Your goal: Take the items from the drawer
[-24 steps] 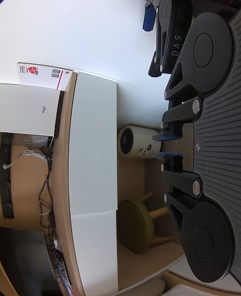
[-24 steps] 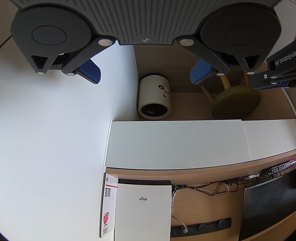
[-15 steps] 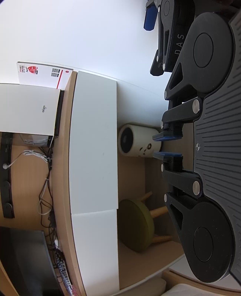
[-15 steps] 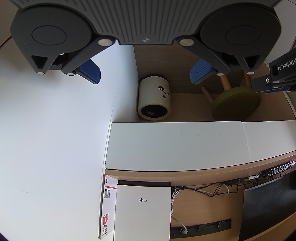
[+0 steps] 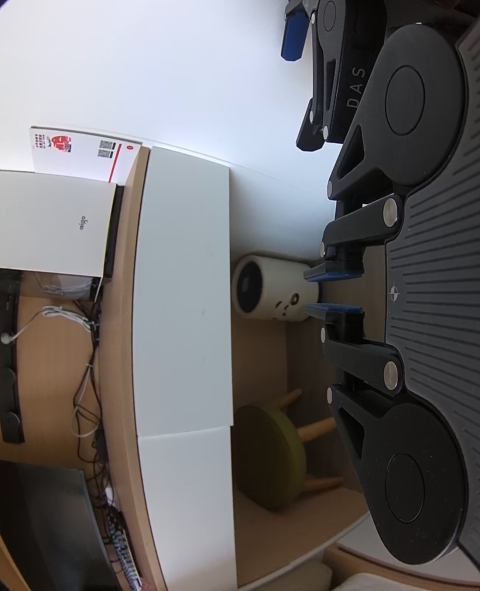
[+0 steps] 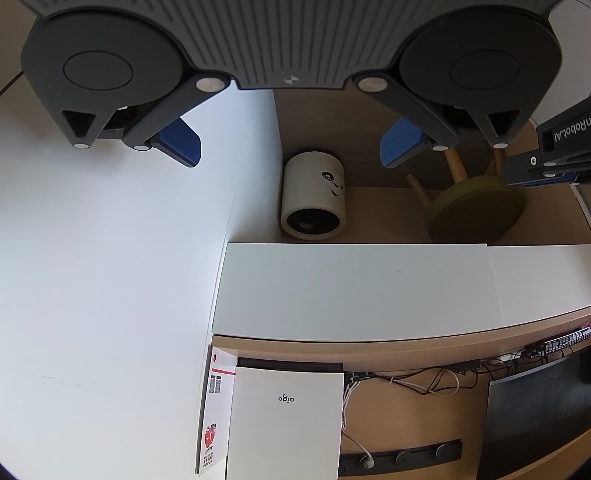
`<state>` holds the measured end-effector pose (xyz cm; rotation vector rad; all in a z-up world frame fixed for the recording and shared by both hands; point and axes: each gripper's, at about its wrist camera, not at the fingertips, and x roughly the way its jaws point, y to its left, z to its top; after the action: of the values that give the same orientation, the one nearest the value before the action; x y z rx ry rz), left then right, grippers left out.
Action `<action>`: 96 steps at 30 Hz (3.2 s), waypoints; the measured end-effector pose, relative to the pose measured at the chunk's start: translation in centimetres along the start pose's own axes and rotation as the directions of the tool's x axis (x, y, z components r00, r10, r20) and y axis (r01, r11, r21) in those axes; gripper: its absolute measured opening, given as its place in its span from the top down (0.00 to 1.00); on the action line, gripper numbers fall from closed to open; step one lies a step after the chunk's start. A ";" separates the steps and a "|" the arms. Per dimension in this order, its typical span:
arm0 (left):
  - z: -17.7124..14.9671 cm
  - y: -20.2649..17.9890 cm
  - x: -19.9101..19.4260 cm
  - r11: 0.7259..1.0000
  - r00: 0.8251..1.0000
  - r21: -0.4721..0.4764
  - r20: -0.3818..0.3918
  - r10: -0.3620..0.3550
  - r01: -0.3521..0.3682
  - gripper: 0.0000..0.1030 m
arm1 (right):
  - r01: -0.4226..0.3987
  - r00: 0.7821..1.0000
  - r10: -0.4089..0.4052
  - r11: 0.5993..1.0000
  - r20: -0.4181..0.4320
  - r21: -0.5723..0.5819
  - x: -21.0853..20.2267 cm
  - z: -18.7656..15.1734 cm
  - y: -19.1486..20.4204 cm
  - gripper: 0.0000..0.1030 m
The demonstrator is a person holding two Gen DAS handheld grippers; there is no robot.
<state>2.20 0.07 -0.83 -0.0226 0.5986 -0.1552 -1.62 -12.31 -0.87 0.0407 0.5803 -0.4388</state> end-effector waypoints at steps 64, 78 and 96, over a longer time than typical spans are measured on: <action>20.3 23.1 6.9 0.982 0.990 -0.130 -0.053 0.128 -0.134 0.85 | -0.160 0.986 0.158 0.987 -0.052 -0.028 17.7 21.2 12.5 0.00; 20.6 24.4 8.5 0.972 0.985 -0.196 -0.087 -0.152 0.133 0.85 | 0.011 1.000 -0.012 0.993 0.010 0.118 8.7 23.2 10.1 0.00; 20.4 22.2 14.7 0.942 0.992 -0.332 -0.128 -0.004 -0.039 0.84 | -0.169 0.979 0.163 0.984 -0.122 -0.048 15.7 21.5 3.8 0.00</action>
<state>28.78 19.28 6.32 -0.3391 0.7470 -0.0361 22.89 -18.34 8.40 0.0592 0.6993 -0.2579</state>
